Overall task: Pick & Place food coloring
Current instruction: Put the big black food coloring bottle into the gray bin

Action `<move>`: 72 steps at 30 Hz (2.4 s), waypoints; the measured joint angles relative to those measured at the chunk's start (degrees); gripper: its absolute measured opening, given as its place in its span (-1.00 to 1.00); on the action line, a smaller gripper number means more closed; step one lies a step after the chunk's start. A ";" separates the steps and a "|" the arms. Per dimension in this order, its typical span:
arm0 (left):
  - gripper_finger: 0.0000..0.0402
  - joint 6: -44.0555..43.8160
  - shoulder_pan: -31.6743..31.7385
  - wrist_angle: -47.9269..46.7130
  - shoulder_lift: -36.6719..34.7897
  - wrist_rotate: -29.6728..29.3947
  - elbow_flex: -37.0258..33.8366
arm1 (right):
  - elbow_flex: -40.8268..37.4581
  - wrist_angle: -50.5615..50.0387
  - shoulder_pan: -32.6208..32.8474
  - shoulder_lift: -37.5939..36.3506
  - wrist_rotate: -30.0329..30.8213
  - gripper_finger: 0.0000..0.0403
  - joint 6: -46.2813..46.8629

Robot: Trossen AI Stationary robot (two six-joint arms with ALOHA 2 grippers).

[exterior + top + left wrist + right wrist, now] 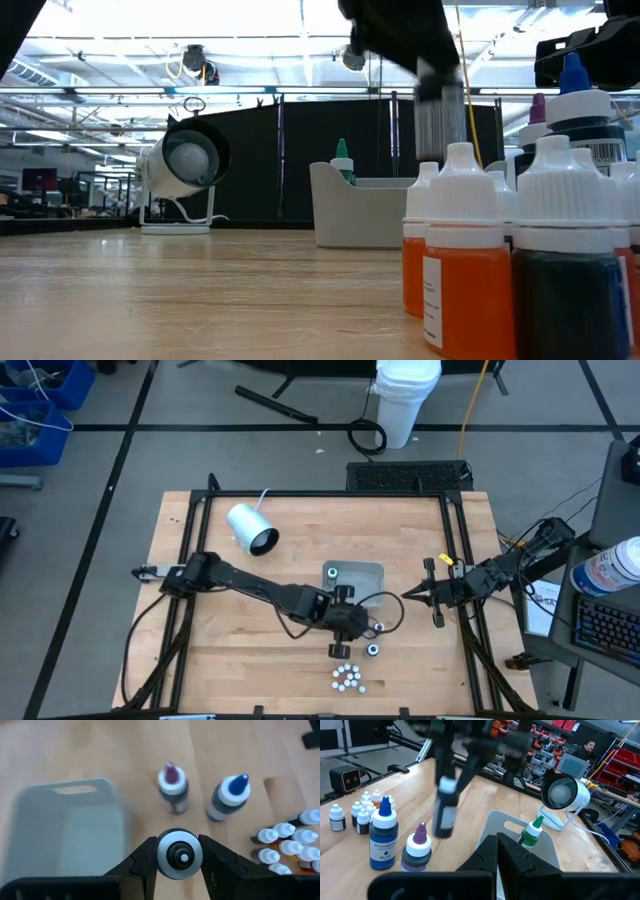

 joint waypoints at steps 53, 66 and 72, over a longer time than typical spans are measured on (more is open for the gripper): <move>-0.34 -25.75 3.24 -2.26 -4.47 -19.16 -15.48 | 0.00 0.25 0.00 0.07 0.00 -1.00 0.85; -0.29 -24.48 4.28 2.15 -4.47 -18.70 -18.82 | 0.00 0.25 0.00 0.07 0.00 -1.00 0.85; -0.07 -23.96 4.31 2.27 -4.47 -18.44 -18.82 | 0.00 0.25 0.00 0.04 0.00 -1.00 1.34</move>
